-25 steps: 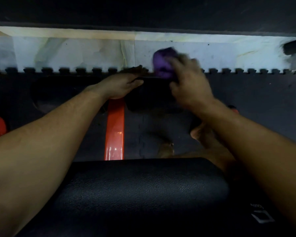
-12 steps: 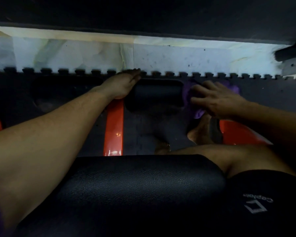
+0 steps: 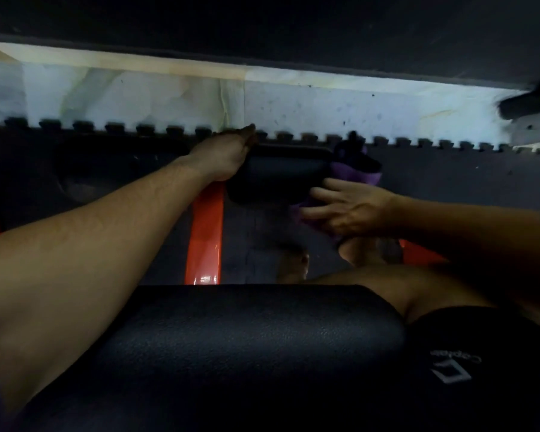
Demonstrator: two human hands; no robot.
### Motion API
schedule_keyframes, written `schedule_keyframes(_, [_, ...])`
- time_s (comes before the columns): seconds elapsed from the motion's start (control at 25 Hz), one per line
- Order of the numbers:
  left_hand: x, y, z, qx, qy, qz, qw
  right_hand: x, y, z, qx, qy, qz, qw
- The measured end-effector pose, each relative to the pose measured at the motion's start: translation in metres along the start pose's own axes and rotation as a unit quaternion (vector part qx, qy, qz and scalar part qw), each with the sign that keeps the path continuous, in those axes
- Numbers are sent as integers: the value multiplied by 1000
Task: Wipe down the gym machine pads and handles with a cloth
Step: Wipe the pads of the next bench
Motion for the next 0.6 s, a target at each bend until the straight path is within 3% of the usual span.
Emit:
schedule_keyframes(0.2, [1, 30, 22, -27, 1, -1, 1000, 37, 25, 56, 5, -198, -70, 978])
schedule_keyframes(0.32, [-45, 98, 59, 68, 28, 43, 996, 60, 74, 34, 109, -292, -129, 941])
schedule_keyframes(0.4, [-106, 126, 110, 112, 71, -5, 991, 74, 105, -10, 167, -324, -212, 907])
schedule_keyframes(0.52, [-193, 81, 182, 44, 124, -35, 991, 88, 136, -102, 217, -311, -304, 874])
schedule_keyframes(0.6, [-208, 20, 205, 23, 128, 4, 991, 97, 148, -156, 228, -311, -331, 861])
Point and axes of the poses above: each hand's wrist, its own z-axis away from the middle knuckle, its own y-axis out of the back of the hand, x = y × z, the point moved 9 cm from there along -z, towards the middle knuckle, and after that the axes turned 13 degrees about -z, right-handed, at the moved point
